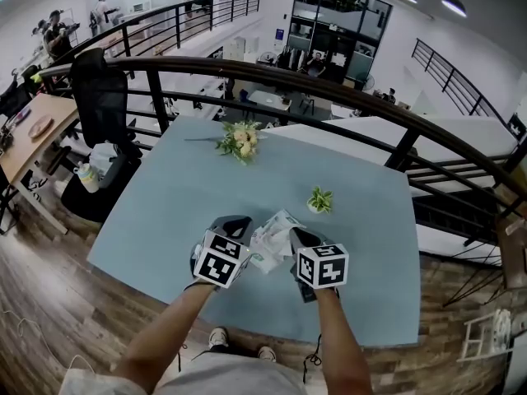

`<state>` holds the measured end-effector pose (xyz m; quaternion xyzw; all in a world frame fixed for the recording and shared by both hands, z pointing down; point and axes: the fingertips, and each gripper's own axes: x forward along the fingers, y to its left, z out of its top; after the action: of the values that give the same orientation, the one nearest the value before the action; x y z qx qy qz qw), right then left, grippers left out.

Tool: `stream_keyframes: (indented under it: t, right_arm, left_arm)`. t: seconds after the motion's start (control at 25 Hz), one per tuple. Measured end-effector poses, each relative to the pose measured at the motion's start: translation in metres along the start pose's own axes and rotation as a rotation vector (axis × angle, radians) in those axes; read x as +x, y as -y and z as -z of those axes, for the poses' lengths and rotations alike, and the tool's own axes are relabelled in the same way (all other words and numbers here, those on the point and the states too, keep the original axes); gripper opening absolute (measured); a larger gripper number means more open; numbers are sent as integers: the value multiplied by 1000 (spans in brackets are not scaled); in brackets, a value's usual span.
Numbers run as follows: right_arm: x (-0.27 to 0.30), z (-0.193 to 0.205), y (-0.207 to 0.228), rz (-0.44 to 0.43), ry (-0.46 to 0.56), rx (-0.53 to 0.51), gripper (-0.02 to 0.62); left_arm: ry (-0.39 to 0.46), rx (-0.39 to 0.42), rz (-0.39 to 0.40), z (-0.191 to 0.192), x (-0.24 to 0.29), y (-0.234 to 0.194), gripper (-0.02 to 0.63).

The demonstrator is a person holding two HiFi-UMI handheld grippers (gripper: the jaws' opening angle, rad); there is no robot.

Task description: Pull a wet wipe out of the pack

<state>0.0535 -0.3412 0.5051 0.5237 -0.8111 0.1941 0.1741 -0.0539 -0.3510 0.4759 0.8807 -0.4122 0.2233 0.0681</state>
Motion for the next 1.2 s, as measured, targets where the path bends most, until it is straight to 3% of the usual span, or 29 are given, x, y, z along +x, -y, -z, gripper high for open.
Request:
stream_keyframes:
  t: [1.2]
  right_arm:
    - [-29,-49,3,24,150,-7,5]
  left_arm:
    - [24,12,-21,-8,2,-2,-6]
